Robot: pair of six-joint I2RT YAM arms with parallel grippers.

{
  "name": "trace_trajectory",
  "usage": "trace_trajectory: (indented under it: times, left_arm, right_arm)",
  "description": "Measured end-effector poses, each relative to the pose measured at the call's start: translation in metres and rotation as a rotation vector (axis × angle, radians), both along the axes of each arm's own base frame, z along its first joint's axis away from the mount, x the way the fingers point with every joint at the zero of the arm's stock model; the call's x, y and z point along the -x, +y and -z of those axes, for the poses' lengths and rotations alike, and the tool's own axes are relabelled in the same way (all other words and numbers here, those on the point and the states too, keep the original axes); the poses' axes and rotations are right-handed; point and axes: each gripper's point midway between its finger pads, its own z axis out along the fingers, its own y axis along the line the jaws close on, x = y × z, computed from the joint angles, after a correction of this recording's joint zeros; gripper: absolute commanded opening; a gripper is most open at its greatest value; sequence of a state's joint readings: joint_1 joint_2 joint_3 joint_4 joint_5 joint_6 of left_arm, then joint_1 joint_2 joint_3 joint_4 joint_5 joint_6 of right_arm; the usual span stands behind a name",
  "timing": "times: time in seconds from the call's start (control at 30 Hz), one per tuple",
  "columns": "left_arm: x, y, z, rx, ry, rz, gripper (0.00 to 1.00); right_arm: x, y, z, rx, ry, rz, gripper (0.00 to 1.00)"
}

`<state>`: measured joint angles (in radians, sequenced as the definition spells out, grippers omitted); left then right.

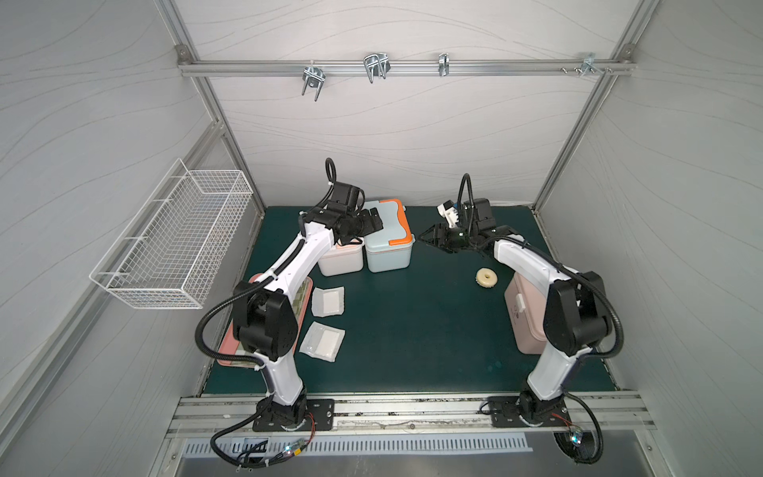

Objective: Open first aid kits and take out gauze
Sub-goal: Move the first aid kit to the center of the board.

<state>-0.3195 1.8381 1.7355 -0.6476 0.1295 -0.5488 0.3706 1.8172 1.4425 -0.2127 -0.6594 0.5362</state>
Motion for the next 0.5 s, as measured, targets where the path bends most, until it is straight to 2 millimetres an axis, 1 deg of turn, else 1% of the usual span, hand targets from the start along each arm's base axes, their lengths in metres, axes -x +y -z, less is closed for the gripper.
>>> trace_trajectory:
  times: [0.13,0.23,0.4,0.5]
  left_arm:
    - [-0.024,-0.007,0.004,-0.008,0.000,0.011,0.92]
    - [-0.036,-0.011,0.009,-0.015,0.009,0.019,0.92]
    - [-0.042,-0.013,0.025,-0.036,0.047,0.023,0.92]
    - [-0.041,-0.011,0.034,-0.050,0.073,0.019,0.92]
  right_arm:
    - [-0.025,0.005,-0.001,-0.038,-0.004,0.004,0.53]
    - [-0.043,0.007,0.001,-0.060,0.002,0.006,0.56]
    - [-0.064,0.012,0.008,-0.080,0.019,0.002,0.64]
    - [-0.071,0.014,0.013,-0.086,0.029,-0.002,0.66]
